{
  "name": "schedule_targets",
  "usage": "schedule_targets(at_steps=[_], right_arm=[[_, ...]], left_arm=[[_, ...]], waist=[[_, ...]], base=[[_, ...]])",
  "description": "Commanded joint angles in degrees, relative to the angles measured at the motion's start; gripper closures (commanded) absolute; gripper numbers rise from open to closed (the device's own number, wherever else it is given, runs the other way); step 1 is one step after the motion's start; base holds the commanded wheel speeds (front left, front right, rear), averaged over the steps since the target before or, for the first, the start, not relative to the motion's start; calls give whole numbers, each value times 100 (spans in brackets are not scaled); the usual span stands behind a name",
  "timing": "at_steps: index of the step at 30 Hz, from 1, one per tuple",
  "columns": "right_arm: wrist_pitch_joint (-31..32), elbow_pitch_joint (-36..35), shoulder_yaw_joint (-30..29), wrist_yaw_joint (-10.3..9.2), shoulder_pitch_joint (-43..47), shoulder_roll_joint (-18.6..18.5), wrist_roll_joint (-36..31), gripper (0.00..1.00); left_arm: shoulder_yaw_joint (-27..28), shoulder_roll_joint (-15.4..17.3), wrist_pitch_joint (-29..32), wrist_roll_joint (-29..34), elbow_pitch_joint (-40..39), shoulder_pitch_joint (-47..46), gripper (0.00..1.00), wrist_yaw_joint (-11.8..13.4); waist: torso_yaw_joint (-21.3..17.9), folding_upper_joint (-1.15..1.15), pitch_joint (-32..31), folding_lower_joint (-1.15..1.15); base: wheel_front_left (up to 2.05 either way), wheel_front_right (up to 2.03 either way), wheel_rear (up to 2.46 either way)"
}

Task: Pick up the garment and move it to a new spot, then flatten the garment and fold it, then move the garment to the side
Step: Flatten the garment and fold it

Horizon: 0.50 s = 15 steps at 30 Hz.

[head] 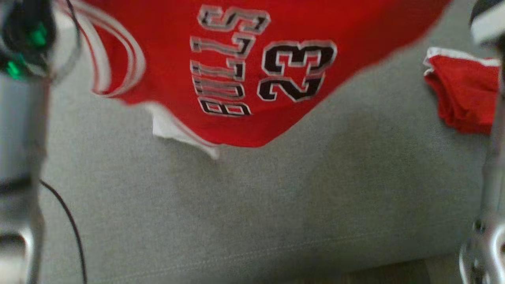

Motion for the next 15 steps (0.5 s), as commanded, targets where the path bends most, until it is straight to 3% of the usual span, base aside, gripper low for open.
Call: schedule_targets(at_steps=[1,7,15], right_arm=[[78,-63,87,-2,-427,5,-48,100],[124,981,92,-2,-1992,-1,-279,100],[-1016,2011,372,-2,-3593,-109,-717,100]], left_arm=[[146,317,59,151,49,-454,100,-35],[-190,345,102,705,1559,-2188,100,-234],[-530,366,-1494,1697,2899,-4136,100,-743]], waist=[[50,0,289,0],[108,0,1202,0],[183,0,2214,0]], base=[[0,0,0],[0,0,0],[0,0,0]])
